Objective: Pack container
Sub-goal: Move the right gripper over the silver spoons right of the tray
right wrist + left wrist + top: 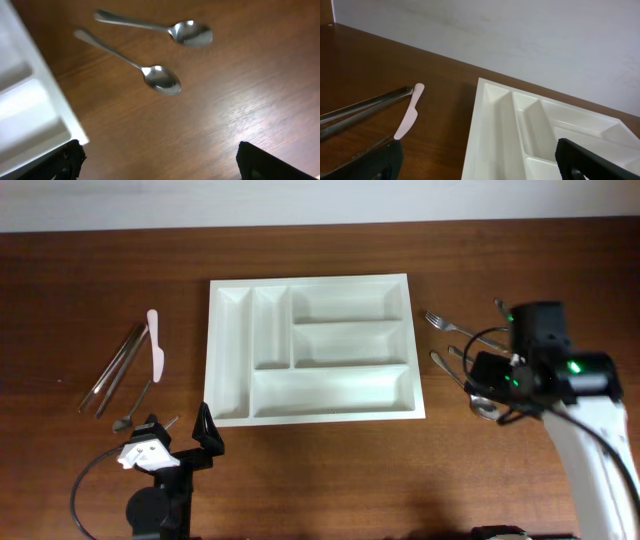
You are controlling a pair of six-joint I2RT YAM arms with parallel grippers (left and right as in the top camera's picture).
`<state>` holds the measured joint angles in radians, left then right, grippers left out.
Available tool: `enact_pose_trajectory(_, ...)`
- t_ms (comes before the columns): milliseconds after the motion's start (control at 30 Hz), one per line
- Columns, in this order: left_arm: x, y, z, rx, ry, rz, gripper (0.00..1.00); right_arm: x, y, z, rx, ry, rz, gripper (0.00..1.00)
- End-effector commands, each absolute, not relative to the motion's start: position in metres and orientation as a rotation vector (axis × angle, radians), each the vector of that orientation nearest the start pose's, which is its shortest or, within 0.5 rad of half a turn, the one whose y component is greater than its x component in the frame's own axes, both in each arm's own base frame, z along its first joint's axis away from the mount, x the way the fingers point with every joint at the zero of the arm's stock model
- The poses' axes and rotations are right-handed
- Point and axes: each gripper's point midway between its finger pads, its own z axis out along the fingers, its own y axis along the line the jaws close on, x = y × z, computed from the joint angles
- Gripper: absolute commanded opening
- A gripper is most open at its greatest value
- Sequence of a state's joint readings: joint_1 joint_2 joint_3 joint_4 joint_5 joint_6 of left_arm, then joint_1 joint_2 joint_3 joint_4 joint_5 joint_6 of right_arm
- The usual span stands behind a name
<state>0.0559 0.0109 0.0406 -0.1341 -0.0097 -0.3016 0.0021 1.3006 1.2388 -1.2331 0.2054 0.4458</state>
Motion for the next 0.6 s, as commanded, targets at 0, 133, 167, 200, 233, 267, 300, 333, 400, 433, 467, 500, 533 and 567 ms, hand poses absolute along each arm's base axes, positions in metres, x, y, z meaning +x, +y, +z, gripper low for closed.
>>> enact_pose_trajectory(0,0.243,0.014,0.156,-0.284,1.653,-0.170,0.99,0.275,-0.043,0.166,0.790,2.724,-0.223,0.99)
enact_pose_trajectory(133,0.243,0.014,0.156,-0.284,1.653,-0.170,0.99,0.278,-0.055,0.153,0.932,2.724,-0.199,0.99)
enact_pose_trajectory(167,0.243,0.014,0.156,-0.284,1.653,-0.170,0.99,0.277,-0.061,0.151,0.995,2.710,-0.200,0.99)
enact_pose_trajectory(200,0.243,0.014,0.156,-0.284,1.653,-0.170,0.99,0.276,-0.069,0.148,1.078,2.689,-0.200,0.99)
enact_pose_trajectory(233,0.243,0.014,0.156,-0.284,1.653,-0.170,0.99,0.270,-0.083,0.146,1.214,2.649,-0.198,0.99)
enact_pose_trajectory(267,0.243,0.014,0.156,-0.284,1.653,-0.170,0.99,0.267,-0.091,0.145,1.284,2.624,-0.202,0.99)
enact_pose_trajectory(300,0.243,0.014,0.156,-0.284,1.653,-0.170,0.99,0.263,-0.101,0.144,1.358,2.589,-0.204,0.99)
enact_pose_trajectory(333,0.243,0.014,0.156,-0.284,1.654,-0.170,0.99,0.261,-0.109,0.143,1.413,2.565,-0.190,0.99)
enact_pose_trajectory(400,0.243,0.014,0.156,-0.284,1.653,-0.170,0.99,0.259,-0.121,0.141,1.498,2.528,-0.138,0.99)
enact_pose_trajectory(433,0.243,0.014,0.156,-0.284,1.653,-0.170,0.99,0.258,-0.132,0.137,1.580,2.486,-0.068,0.99)
enact_pose_trajectory(467,0.243,0.014,0.156,-0.284,1.653,-0.170,0.99,0.259,-0.135,0.133,1.600,2.471,-0.025,0.99)
enact_pose_trajectory(500,0.243,0.014,0.156,-0.284,1.653,-0.170,0.99,0.262,-0.137,0.131,1.595,2.463,0.015,0.99)
enact_pose_trajectory(533,0.243,0.014,0.156,-0.284,1.653,-0.170,0.99,0.267,-0.138,0.127,1.567,2.458,0.083,1.00)
enact_pose_trajectory(567,0.243,0.014,0.156,-0.284,1.653,-0.170,0.99,0.272,-0.138,0.123,1.533,2.453,0.150,1.00)
